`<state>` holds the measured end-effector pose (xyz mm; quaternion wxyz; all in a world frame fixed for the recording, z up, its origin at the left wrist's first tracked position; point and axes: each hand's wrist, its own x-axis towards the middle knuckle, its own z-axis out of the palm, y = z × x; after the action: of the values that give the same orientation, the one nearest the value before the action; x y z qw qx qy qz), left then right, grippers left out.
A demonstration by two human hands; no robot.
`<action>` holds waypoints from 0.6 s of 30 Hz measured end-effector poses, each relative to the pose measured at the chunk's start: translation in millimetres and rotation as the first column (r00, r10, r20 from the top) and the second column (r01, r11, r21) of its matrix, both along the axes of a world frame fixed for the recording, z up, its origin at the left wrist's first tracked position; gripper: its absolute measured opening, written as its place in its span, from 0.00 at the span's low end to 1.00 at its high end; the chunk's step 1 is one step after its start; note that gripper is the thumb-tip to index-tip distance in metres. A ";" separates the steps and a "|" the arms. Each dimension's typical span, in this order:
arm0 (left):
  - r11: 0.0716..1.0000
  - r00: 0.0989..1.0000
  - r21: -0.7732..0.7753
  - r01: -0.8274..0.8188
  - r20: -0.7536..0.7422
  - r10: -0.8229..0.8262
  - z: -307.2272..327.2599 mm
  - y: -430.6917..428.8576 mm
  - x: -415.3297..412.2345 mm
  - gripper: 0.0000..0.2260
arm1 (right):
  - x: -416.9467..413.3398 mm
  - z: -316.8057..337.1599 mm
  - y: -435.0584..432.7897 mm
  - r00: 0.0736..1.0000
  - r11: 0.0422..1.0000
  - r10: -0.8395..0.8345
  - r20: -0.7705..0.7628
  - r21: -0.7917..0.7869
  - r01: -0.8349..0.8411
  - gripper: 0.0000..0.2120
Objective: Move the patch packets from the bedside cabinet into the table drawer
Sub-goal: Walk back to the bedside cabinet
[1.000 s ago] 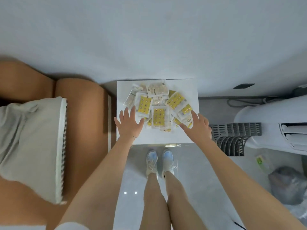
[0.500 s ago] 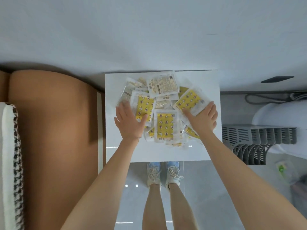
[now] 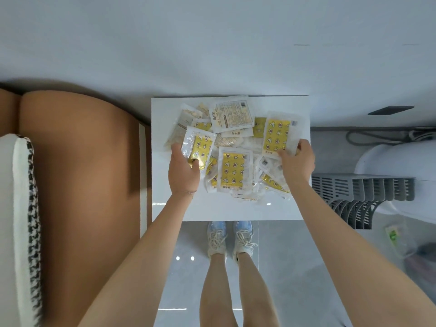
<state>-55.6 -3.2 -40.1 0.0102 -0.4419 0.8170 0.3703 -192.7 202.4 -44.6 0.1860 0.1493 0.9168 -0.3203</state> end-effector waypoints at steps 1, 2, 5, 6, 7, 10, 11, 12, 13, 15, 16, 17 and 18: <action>1.000 1.000 0.008 0.001 -0.006 -0.001 2.6 0.4 1.7 0.15 | -0.3 4.9 0.6 1.000 0.997 -0.027 -0.002 -0.066 0.027 0.11; 1.000 1.000 0.018 0.000 -0.009 0.001 5.3 0.8 3.5 0.15 | -0.6 9.8 1.1 0.999 0.991 -0.052 0.004 -0.122 0.052 0.12; 0.998 0.999 0.057 -0.037 -0.004 0.037 12.6 1.8 8.3 0.14 | -0.3 20.6 3.7 0.989 0.960 -0.145 0.022 -0.238 0.146 0.16; 0.995 0.998 0.078 -0.061 -0.016 0.063 14.4 2.0 9.9 0.13 | 0.1 22.8 5.0 0.982 0.947 -0.186 0.027 -0.260 0.186 0.16; 0.991 0.995 0.099 -0.086 -0.037 0.090 15.8 2.0 11.4 0.13 | 1.0 25.4 6.6 0.973 0.934 -0.227 0.033 -0.276 0.227 0.16; 0.971 0.980 0.174 -0.165 -0.086 0.182 20.5 2.5 15.8 0.12 | 6.8 30.2 16.3 0.946 0.900 -0.321 0.052 -0.295 0.322 0.16; 0.959 0.972 0.208 -0.195 -0.090 0.217 23.2 3.2 17.3 0.12 | 9.8 32.7 20.0 0.939 0.892 -0.338 0.055 -0.299 0.339 0.16; 0.943 0.963 0.247 -0.224 -0.092 0.252 25.8 4.2 18.8 0.12 | 12.5 35.3 23.9 0.935 0.886 -0.351 0.058 -0.302 0.352 0.16; 0.923 0.953 0.294 -0.250 -0.095 0.288 29.3 5.5 20.1 0.13 | 15.0 38.6 27.9 0.928 0.878 -0.366 0.064 -0.307 0.367 0.16; 0.866 0.926 0.403 -0.295 -0.103 0.363 36.6 8.4 23.5 0.14 | 20.5 46.3 34.1 0.909 0.847 -0.404 0.098 -0.334 0.413 0.15; 0.836 0.915 0.456 -0.306 -0.102 0.391 42.2 11.0 26.0 0.14 | 24.4 53.2 37.0 0.900 0.827 -0.417 0.130 -0.357 0.435 0.14; 0.809 0.909 0.500 -0.310 -0.095 0.407 48.1 14.1 28.2 0.15 | 28.6 57.6 38.9 0.890 0.801 -0.419 0.181 -0.388 0.456 0.12; 0.785 0.906 0.538 -0.307 -0.087 0.414 53.9 17.6 30.2 0.15 | 33.2 61.6 40.0 0.879 0.768 -0.408 0.246 -0.427 0.476 0.10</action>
<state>-25.4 14.4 13.7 -0.0261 -0.5321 0.5850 0.6116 -159.5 242.4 17.0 0.1995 0.3327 0.7330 -0.5588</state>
